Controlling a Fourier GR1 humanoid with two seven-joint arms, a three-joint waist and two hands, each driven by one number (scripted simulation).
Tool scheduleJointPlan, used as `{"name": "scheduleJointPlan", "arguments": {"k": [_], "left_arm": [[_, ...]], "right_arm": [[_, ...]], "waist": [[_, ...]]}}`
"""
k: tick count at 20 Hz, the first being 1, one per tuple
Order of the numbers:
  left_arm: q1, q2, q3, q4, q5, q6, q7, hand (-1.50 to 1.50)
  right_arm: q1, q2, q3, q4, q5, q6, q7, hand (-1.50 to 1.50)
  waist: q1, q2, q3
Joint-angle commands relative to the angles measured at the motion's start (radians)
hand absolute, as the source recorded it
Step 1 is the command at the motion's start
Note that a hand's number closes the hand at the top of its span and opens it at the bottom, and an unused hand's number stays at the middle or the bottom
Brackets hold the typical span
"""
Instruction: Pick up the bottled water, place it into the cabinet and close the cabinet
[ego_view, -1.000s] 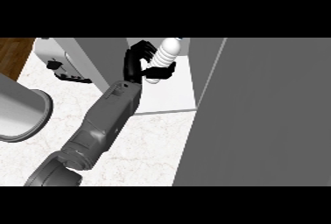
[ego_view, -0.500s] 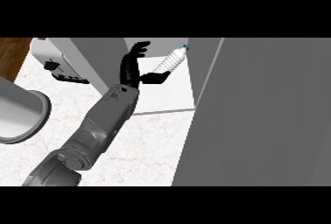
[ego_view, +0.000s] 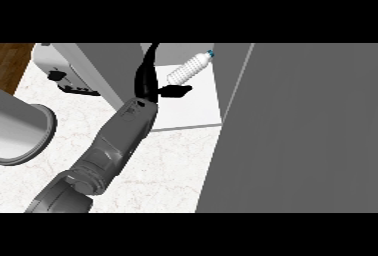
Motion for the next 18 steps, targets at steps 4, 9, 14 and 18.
{"name": "scheduleJointPlan", "arguments": {"k": [4, 9, 14, 18], "left_arm": [[0.018, -0.005, 0.023, -0.042, 0.014, -0.058, -0.064, -1.50], [0.072, -0.014, 0.076, -0.152, 0.081, -0.260, -0.210, 1.50], [0.069, -0.015, 0.112, -0.197, 0.140, -0.400, -0.268, 1.50], [0.096, -0.015, 0.109, -0.222, 0.168, -0.536, -0.280, 1.50]], "right_arm": [[0.028, -0.031, 0.035, -0.088, 0.022, 0.011, 0.034, -1.50], [-0.003, 0.002, 0.024, -0.054, 0.008, 0.001, 0.030, -1.50], [0.029, -0.014, 0.017, -0.052, -0.002, -0.003, -0.002, -1.50], [0.029, -0.046, -0.027, -0.094, -0.006, -0.001, 0.040, -1.50]], "waist": [[-0.006, 0.000, -0.001], [0.011, -0.006, -0.002], [0.030, -0.016, 0.001], [0.050, -0.023, 0.001]]}}
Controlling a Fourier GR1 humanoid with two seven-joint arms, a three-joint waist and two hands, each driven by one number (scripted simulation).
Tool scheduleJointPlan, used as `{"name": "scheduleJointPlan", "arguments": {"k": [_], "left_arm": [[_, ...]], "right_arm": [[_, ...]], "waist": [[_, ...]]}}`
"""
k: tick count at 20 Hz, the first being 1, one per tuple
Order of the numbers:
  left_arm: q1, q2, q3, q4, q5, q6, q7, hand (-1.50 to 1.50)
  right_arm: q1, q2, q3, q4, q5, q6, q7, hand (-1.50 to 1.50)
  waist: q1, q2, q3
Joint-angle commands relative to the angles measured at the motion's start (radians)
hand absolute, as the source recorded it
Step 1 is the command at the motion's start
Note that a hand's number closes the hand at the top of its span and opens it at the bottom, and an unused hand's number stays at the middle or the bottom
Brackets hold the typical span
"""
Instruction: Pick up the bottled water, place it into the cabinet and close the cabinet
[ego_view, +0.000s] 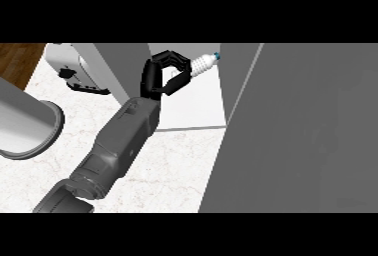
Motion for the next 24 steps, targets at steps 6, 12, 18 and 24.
{"name": "scheduleJointPlan", "arguments": {"k": [6, 12, 18, 24], "left_arm": [[0.064, -0.002, -0.031, -0.115, 0.084, -0.269, 0.062, 1.50], [0.202, 0.002, -0.108, -0.256, 0.142, -0.396, 0.102, 1.50], [0.360, 0.037, -0.135, -0.472, 0.195, -0.395, 0.161, 1.50], [0.550, 0.060, -0.213, -0.695, 0.212, -0.398, 0.220, 1.50]], "right_arm": [[0.085, -0.024, 0.032, -0.071, 0.062, -0.037, -0.025, -1.50], [0.050, -0.061, 0.000, -0.085, 0.070, -0.038, 0.042, -1.50], [0.044, -0.083, -0.004, -0.095, 0.066, -0.047, 0.047, -1.50], [0.063, -0.129, 0.023, -0.116, 0.066, -0.045, 0.048, 1.50]], "waist": [[0.041, -0.019, 0.002], [0.072, -0.026, 0.001], [0.093, -0.034, 0.001], [0.103, -0.041, 0.001]]}}
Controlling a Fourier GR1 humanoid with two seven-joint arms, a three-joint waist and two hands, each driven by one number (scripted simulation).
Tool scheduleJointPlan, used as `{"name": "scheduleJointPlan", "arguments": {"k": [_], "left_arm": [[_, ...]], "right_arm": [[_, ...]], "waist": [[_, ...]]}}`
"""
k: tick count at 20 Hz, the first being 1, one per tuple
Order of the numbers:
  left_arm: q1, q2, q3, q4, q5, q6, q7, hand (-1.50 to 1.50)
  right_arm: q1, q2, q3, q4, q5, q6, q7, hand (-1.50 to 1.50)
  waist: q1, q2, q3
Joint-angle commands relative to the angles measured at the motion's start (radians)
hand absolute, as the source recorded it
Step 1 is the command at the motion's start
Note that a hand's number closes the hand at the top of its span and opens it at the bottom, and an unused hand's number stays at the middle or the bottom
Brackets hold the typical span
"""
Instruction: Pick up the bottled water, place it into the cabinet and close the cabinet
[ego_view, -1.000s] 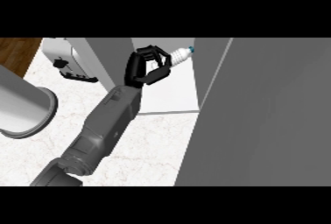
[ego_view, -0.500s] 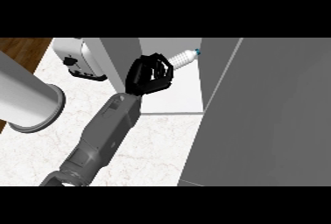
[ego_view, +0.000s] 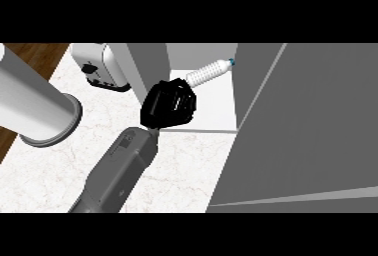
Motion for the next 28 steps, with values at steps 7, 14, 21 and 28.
{"name": "scheduleJointPlan", "arguments": {"k": [7, 14, 21, 28], "left_arm": [[0.398, 0.137, -0.031, -0.409, 0.055, -0.017, 0.081, 1.50], [0.659, 0.269, -0.010, -0.711, 0.098, -0.045, 0.103, 1.50], [0.897, 0.392, 0.060, -0.984, 0.182, -0.077, 0.139, 1.50], [1.085, 0.478, 0.185, -1.106, 0.276, -0.156, 0.127, 1.50]], "right_arm": [[-0.068, -0.042, 0.145, -0.095, -0.003, 0.117, 0.098, 1.50], [-0.196, 0.053, 0.190, -0.065, -0.003, 0.145, 0.193, 1.50], [-0.353, 0.158, 0.109, -0.038, -0.015, 0.140, 0.358, 1.50], [-0.644, 0.438, -0.015, 0.182, 0.028, 0.145, 0.534, 1.50]], "waist": [[0.048, -0.005, -0.003], [0.033, 0.005, -0.004], [0.017, 0.013, -0.004], [0.004, 0.020, -0.003]]}}
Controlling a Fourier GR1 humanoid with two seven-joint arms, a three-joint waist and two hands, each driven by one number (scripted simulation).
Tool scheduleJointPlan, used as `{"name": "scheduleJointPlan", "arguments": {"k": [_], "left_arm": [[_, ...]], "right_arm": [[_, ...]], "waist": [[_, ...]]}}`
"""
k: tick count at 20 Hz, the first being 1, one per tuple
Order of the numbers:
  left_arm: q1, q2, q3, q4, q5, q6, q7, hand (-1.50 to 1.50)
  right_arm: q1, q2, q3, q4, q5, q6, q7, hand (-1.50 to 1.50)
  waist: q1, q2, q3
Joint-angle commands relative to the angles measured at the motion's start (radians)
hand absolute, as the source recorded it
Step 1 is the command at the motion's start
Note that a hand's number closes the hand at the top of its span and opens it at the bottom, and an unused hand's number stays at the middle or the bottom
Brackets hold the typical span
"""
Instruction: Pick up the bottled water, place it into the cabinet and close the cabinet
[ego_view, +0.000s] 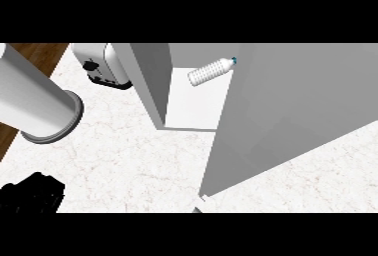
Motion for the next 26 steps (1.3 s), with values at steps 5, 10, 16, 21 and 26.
{"name": "scheduleJointPlan", "arguments": {"k": [5, 10, 16, 21, 26], "left_arm": [[0.121, 0.064, 0.145, -0.062, 0.102, -0.080, 0.026, 1.50], [0.221, 0.050, 0.181, -0.065, 0.093, -0.171, -0.020, 1.50], [0.252, 0.067, 0.240, -0.112, 0.144, -0.200, 0.036, 1.50], [0.208, 0.047, 0.277, -0.036, 0.154, -0.244, 0.018, 1.50], [0.227, 0.057, 0.295, -0.046, 0.166, -0.265, 0.060, 1.50]], "right_arm": [[-0.299, 0.199, -0.216, 0.249, -0.092, 0.012, 0.099, 1.50], [-0.412, 0.202, -0.356, 0.430, -0.198, 0.056, 0.015, 1.50], [-0.498, 0.203, -0.502, 0.690, -0.275, 0.151, -0.141, 1.50], [-0.529, 0.183, -0.601, 0.903, -0.327, 0.263, -0.239, 1.50], [-0.613, 0.202, -0.596, 1.083, -0.322, 0.219, -0.312, 1.50]], "waist": [[-0.019, 0.009, 0.002], [-0.016, 0.009, 0.002], [-0.016, 0.011, 0.003], [-0.018, 0.014, 0.002], [-0.011, 0.014, 0.002]]}}
